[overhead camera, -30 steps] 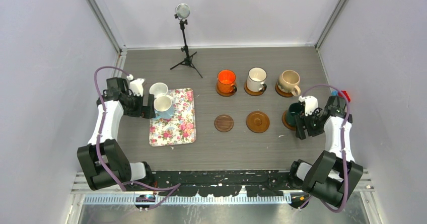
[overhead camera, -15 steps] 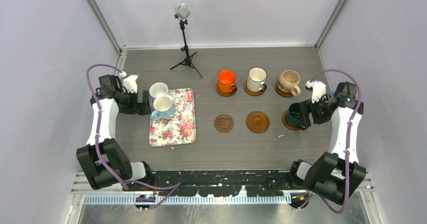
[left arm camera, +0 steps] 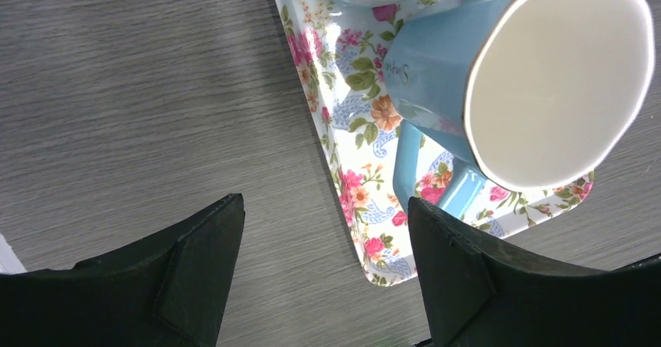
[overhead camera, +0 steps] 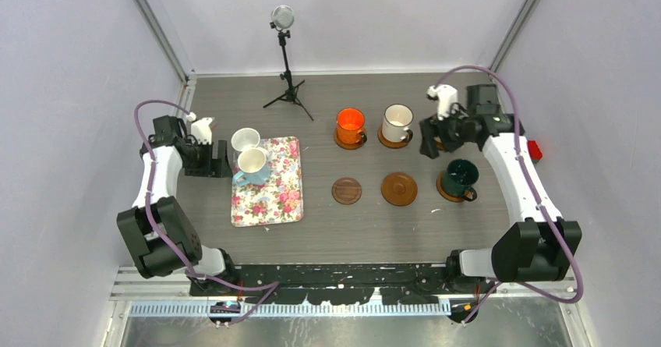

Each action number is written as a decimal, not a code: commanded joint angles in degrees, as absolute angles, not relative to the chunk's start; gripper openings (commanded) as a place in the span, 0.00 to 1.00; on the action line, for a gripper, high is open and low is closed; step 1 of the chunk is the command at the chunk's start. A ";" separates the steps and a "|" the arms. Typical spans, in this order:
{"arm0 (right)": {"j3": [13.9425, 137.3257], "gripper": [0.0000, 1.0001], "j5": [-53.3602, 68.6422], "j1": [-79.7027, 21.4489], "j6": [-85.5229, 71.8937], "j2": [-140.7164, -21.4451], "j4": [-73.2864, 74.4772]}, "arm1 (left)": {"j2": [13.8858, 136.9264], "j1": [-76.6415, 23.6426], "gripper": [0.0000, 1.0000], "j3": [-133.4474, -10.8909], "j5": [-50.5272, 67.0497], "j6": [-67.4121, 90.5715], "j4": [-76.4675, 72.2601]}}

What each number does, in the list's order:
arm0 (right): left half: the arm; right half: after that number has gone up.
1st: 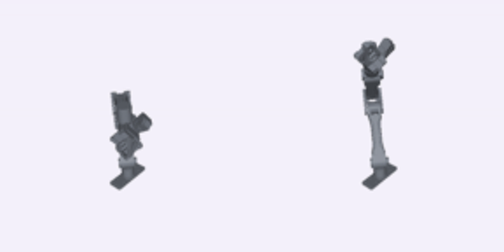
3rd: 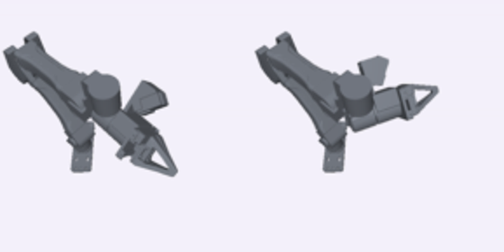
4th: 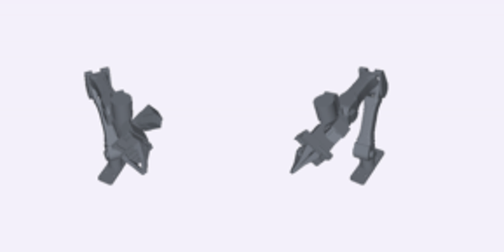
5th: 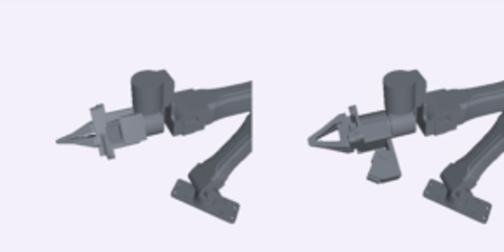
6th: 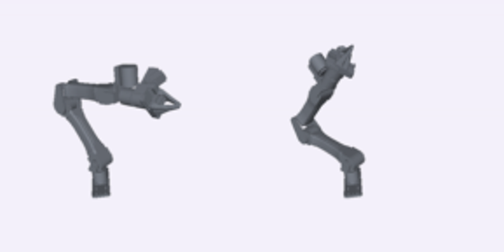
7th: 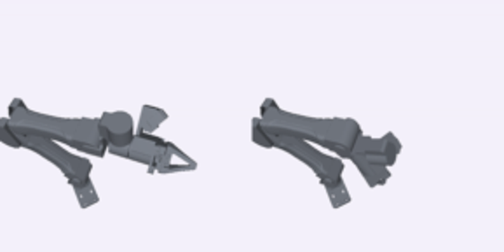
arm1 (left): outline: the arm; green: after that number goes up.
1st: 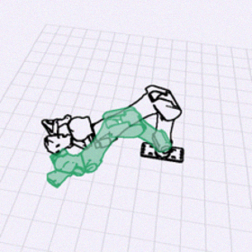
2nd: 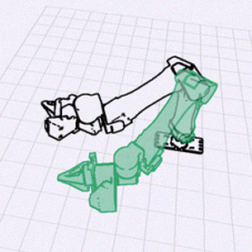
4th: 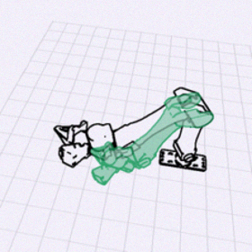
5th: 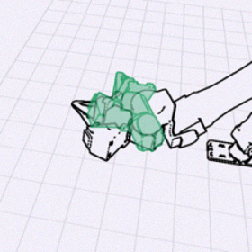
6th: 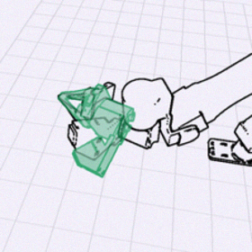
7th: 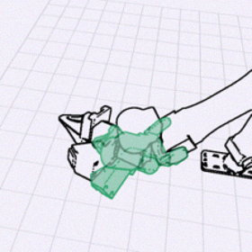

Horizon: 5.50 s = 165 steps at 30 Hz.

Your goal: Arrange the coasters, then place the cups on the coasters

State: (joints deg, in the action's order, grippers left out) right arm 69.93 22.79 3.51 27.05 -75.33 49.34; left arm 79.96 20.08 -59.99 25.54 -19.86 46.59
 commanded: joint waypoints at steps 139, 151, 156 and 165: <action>45.79 0.00 -5.14 -26.42 0.88 -61.13 32.63 | 75.36 31.47 0.92 -64.96 39.20 -15.80 52.84; 46.79 0.00 -2.14 -25.51 1.58 -63.66 33.42 | 76.63 31.51 0.92 -64.53 39.17 -15.75 51.86; 49.26 0.02 -0.80 -25.37 3.38 -65.55 36.27 | 77.02 31.52 0.92 -64.44 39.07 -15.77 51.77; 53.16 0.20 -1.09 -25.11 4.30 -68.15 41.57 | 77.51 31.54 0.92 -64.87 38.95 -15.65 51.83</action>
